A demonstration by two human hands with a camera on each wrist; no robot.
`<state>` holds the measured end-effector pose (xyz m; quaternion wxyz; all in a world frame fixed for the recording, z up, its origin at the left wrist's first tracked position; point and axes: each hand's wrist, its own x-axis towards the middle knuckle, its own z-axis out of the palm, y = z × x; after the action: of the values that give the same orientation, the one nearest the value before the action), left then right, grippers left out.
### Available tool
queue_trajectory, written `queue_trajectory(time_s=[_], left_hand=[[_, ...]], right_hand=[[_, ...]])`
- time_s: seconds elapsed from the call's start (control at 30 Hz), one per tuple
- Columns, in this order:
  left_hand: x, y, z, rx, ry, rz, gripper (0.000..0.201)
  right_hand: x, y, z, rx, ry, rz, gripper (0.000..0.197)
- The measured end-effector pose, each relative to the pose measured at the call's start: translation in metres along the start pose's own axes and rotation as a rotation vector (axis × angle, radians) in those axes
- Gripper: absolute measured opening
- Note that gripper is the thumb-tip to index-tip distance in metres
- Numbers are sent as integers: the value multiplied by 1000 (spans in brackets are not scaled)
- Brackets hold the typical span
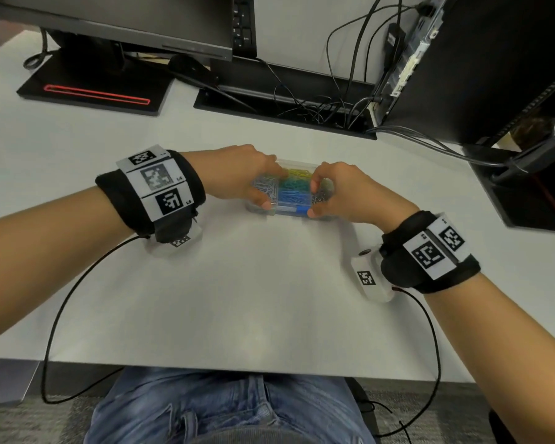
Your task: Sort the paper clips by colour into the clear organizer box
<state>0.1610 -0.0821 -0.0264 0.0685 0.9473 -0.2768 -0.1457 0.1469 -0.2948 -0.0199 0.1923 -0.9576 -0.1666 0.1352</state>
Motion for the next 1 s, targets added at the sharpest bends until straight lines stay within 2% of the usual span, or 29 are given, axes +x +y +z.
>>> queue_trajectory(time_s=[0.2,0.43,0.67,0.8,1.0], left_hand=[[2,-4,1,-35,-16,14,59],[3,-7,1,-55,8,38,56],[3,-7,0,-42,3,43,54],[1,-6,-3,-50,-4,42,53],[-6,1,-2,-55,-30,14,56]], right_hand=[[2,1,0,-170,-6,-72,32],[6,-3,1,-531,5,-184,43],[10,-11,18,-756,58,-153,64],[12,-12,23,-699,68,-119,66],[0,-12,21,-390,32,-61,58]])
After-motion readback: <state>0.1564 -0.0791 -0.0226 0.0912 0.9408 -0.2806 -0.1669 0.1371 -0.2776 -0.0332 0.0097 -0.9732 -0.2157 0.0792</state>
